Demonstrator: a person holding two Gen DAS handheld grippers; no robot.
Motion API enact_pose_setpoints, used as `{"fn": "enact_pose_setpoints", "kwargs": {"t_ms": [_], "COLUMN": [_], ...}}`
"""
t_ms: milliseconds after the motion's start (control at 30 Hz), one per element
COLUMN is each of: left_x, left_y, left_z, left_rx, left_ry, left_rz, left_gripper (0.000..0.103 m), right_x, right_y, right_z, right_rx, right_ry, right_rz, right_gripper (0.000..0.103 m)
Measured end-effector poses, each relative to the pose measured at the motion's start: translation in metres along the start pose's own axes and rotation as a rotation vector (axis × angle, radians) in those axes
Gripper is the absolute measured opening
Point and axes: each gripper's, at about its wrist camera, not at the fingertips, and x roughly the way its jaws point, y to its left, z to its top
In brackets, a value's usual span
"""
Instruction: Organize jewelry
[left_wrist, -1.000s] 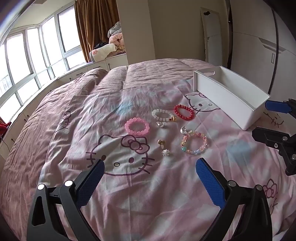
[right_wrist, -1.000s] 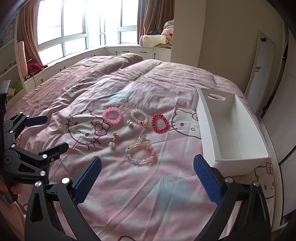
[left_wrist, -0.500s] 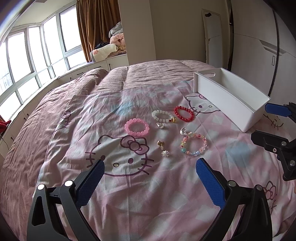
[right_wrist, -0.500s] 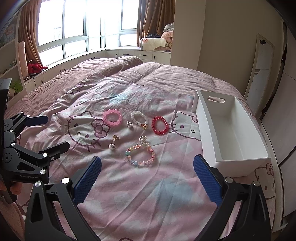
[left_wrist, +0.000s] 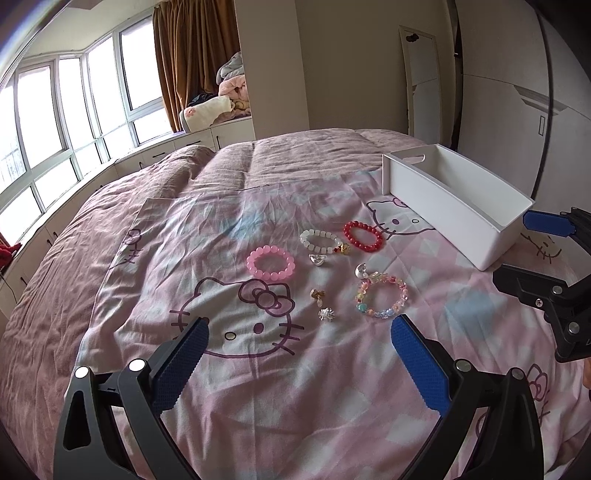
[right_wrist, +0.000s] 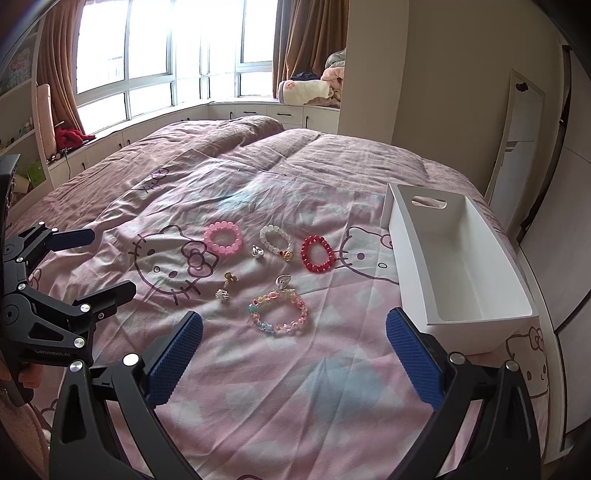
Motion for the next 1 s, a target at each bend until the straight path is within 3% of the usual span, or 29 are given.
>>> {"fn": "enact_pose_setpoints", "kwargs": {"t_ms": [1000], "left_x": [0.0037], "left_y": [-0.0018], "left_z": [-0.0081], "left_rx": [-0.012], "left_ry": [0.021], "left_rz": [-0.028], "left_gripper": [0.100], "right_x": [-0.0022], "right_y": [-0.0020], "right_z": [0.0003], "right_rx": [0.010], "right_ry": [-0.014], "right_rz": [0.004], "right_gripper": [0.098]}}
